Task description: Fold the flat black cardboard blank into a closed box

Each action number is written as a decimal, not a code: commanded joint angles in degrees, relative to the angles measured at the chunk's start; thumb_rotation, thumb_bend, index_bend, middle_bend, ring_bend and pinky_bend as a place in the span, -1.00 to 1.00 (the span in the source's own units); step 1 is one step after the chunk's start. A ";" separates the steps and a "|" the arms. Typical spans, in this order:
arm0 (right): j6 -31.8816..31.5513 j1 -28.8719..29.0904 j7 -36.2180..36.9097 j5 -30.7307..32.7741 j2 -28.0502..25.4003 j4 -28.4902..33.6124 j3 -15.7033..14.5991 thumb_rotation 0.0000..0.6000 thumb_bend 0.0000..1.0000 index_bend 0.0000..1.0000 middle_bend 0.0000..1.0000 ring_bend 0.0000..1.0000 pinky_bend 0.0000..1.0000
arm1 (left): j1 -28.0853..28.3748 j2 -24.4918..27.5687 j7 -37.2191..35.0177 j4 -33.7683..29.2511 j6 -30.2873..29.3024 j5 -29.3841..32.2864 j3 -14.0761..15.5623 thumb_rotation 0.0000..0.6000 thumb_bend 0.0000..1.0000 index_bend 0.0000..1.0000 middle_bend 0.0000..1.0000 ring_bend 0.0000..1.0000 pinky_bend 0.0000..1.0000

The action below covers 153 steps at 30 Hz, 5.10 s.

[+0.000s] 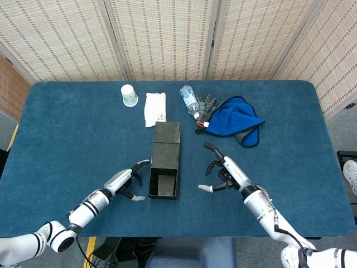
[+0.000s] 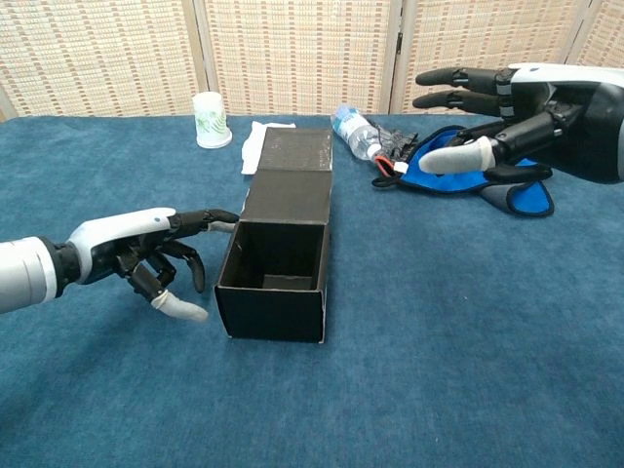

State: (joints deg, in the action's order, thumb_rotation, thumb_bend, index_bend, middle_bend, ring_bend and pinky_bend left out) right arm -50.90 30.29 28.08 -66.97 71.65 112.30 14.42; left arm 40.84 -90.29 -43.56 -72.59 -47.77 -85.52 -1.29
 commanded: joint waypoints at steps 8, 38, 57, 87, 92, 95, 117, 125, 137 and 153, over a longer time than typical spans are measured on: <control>-0.04 -0.56 2.04 -0.90 -0.35 -1.22 -0.30 1.00 -1.00 -1.00 -1.00 -0.01 0.94 | 1.25 -1.74 -3.56 1.66 2.10 0.22 0.03 1.00 -0.83 -1.00 -1.00 -0.06 0.69; -1.12 -1.29 4.30 -0.12 0.33 -3.50 -0.01 1.00 -1.00 -1.00 -1.00 -0.01 0.94 | 1.79 -6.36 -15.33 7.96 0.57 -1.65 0.72 1.00 -0.83 -0.51 -0.49 0.19 0.69; 16.45 3.23 29.90 4.72 8.73 -14.22 8.19 1.00 -1.00 -1.00 -1.00 -1.00 -0.75 | 0.84 -2.67 -18.69 6.87 -6.41 -3.78 0.54 1.00 -0.83 -0.41 -0.38 0.22 0.69; 21.96 14.71 55.10 -15.52 27.64 -37.78 13.51 1.00 -1.00 -1.00 -1.00 -1.00 -0.79 | 1.47 0.49 -18.18 6.34 -5.25 -4.56 2.92 1.00 -0.83 -0.41 -0.38 0.21 0.69; 17.56 15.78 58.71 -20.89 25.77 -37.60 9.90 1.00 -1.00 -1.00 -1.00 -1.00 -0.79 | 1.95 1.27 -20.00 5.93 -4.39 -4.73 3.32 1.00 -0.83 -0.42 -0.38 0.21 0.69; 15.22 16.48 60.23 -23.16 24.51 -37.28 7.92 1.00 -1.00 -1.00 -1.00 -1.00 -0.79 | 2.22 1.55 -20.69 5.88 -3.95 -4.96 3.64 1.00 -0.83 -0.42 -0.38 0.20 0.69; 7.45 21.59 50.63 -28.89 13.62 -29.53 -5.30 1.00 -1.00 -1.00 -0.92 -1.00 -0.79 | 2.93 1.52 -22.33 6.21 -2.38 -4.36 4.13 1.00 -0.83 -0.43 -0.38 0.18 0.69; 9.48 23.38 41.88 -26.65 10.26 -25.73 -6.99 1.00 -1.00 -1.00 -0.92 -1.00 -0.79 | 3.02 0.87 -20.61 6.94 -1.47 -4.01 4.35 1.00 -0.83 -0.44 -0.38 0.17 0.69; 13.66 26.22 30.90 -24.58 6.03 -22.07 -8.67 1.00 -1.00 -1.00 -0.87 -0.99 -0.81 | 2.85 0.88 -19.66 6.86 -0.93 -2.97 3.87 1.00 -0.83 -0.45 -0.38 0.17 0.69; 18.01 30.65 16.87 -15.77 8.50 -22.30 -4.70 1.00 -1.00 -1.00 -0.86 -0.97 -0.90 | 3.05 0.40 -17.94 6.75 0.33 -2.14 3.23 1.00 -0.83 -0.46 -0.38 0.17 0.69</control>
State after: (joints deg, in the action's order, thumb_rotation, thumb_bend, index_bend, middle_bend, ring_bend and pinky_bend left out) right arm -34.07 59.80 46.40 -83.78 79.67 90.17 8.69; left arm 43.89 -89.89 -61.50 -65.85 -47.43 -87.66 1.94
